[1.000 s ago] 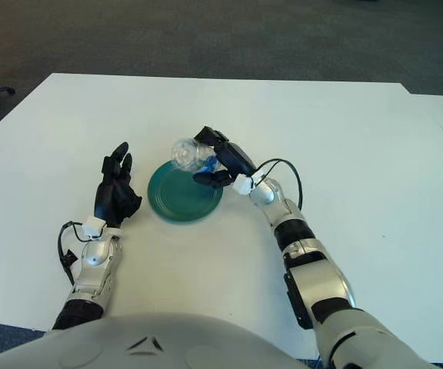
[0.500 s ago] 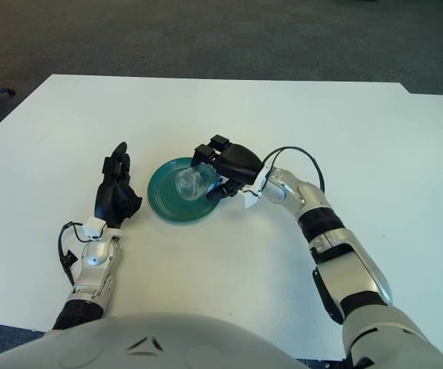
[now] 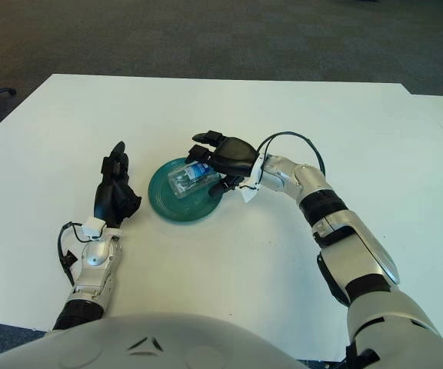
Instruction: Put the bottle into the plate.
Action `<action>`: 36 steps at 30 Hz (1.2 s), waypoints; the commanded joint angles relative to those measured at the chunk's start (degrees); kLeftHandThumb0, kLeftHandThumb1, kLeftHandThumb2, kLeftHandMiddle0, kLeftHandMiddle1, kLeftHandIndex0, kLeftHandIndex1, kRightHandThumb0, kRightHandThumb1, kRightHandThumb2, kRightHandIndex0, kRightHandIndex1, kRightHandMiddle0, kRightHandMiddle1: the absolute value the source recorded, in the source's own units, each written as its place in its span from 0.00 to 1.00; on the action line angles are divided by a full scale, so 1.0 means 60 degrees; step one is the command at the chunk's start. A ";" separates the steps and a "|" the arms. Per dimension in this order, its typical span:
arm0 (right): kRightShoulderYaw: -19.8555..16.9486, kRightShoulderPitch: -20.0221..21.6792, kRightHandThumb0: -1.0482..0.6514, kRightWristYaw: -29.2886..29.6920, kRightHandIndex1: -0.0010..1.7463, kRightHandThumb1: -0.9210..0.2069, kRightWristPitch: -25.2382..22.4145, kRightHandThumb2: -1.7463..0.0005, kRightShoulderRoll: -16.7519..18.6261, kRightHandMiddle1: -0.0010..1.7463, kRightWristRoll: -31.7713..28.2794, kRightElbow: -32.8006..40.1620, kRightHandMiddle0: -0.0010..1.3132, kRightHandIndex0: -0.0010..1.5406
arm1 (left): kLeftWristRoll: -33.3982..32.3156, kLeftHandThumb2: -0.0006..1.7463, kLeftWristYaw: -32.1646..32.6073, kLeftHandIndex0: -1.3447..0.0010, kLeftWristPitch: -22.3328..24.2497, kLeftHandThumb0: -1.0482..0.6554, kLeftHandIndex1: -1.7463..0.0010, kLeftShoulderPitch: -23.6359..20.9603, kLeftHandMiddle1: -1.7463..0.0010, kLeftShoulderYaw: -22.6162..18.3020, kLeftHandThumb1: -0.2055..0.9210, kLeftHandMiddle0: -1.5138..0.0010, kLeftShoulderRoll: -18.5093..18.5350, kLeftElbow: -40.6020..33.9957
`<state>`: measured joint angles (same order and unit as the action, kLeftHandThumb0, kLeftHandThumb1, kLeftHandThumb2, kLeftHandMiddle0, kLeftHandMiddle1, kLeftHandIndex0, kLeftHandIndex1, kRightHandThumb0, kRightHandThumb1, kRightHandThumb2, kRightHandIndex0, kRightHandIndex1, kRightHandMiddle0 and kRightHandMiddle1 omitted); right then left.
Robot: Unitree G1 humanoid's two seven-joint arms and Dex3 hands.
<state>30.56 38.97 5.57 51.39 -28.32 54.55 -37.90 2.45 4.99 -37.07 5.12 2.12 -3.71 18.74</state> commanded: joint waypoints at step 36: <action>0.0817 0.0913 0.00 -0.0275 0.00 0.00 0.0176 0.50 -0.0195 0.00 -0.0189 -0.0510 0.00 0.00 | 0.0238 0.65 0.0131 1.00 -0.0508 0.04 0.78 0.0498 0.99 -0.0047 1.00 0.91 -0.0076 0.1252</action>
<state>36.73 43.99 4.45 52.50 -30.14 56.23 -40.33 2.48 5.58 -39.18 4.26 1.89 -4.51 20.00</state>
